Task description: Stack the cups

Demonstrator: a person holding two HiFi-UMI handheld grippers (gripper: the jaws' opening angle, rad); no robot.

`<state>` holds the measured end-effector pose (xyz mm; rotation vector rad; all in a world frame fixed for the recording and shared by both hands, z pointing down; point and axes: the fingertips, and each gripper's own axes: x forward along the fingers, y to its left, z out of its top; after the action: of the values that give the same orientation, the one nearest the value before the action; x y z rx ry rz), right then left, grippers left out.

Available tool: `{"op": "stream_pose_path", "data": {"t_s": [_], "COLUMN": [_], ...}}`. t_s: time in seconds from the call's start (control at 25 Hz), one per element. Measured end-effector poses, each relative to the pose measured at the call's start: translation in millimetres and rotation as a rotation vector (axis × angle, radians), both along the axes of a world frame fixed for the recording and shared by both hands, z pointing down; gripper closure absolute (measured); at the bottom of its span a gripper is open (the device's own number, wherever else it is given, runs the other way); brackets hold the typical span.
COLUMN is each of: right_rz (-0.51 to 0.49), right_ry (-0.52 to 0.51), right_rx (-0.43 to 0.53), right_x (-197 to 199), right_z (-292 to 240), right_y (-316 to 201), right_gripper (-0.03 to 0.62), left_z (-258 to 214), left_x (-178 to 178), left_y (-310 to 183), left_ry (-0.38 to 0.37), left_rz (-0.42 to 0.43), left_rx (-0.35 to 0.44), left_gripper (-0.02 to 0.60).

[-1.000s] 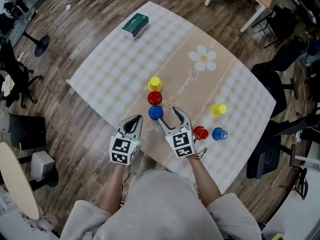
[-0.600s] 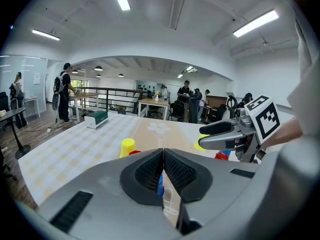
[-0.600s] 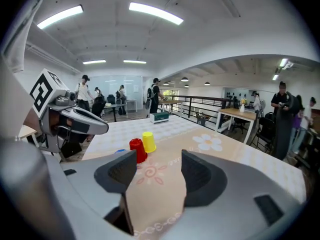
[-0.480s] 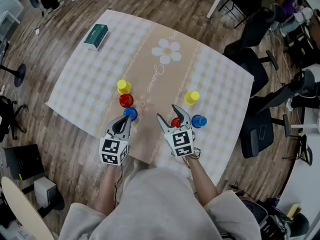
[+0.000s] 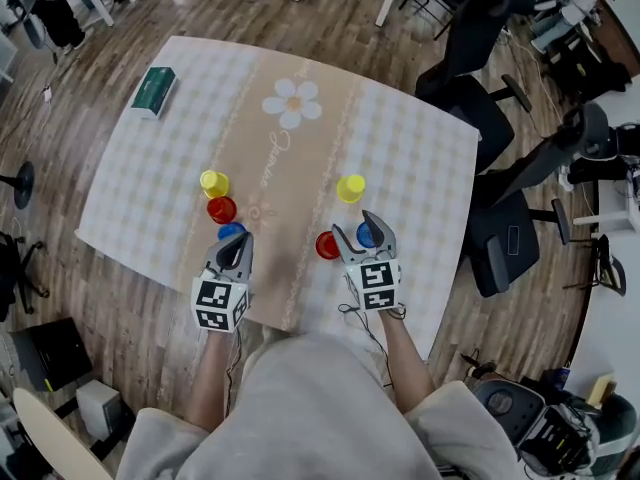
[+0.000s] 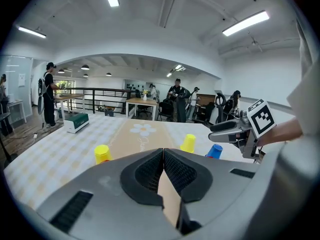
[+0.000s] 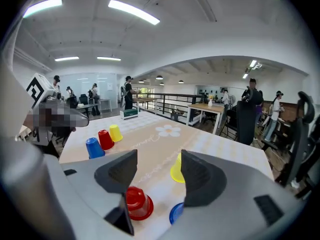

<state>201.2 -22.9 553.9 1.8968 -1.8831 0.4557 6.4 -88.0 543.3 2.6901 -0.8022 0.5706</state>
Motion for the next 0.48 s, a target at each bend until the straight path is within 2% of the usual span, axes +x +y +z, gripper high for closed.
{"op": "stream_pose_path", "data": {"t_s": [0.28,0.48], "right_rz": [0.093,0.136], "right_ry": [0.007,0.003], "right_rx": [-0.038,-0.102], "right_x": [40.8,57.4], "right_z": [17.3,44.6], "right_y": [28.6,47.9], "right_gripper": [0.321,0.321], "left_z": [1.6,0.2], "left_x": [14.4,17.6], "left_y": [6.6,8.3], "left_ry": [-0.008,-0.010], "left_rz": [0.026,0.030], "left_rx": [0.000,0.004], "left_gripper": [0.568,0.568]}}
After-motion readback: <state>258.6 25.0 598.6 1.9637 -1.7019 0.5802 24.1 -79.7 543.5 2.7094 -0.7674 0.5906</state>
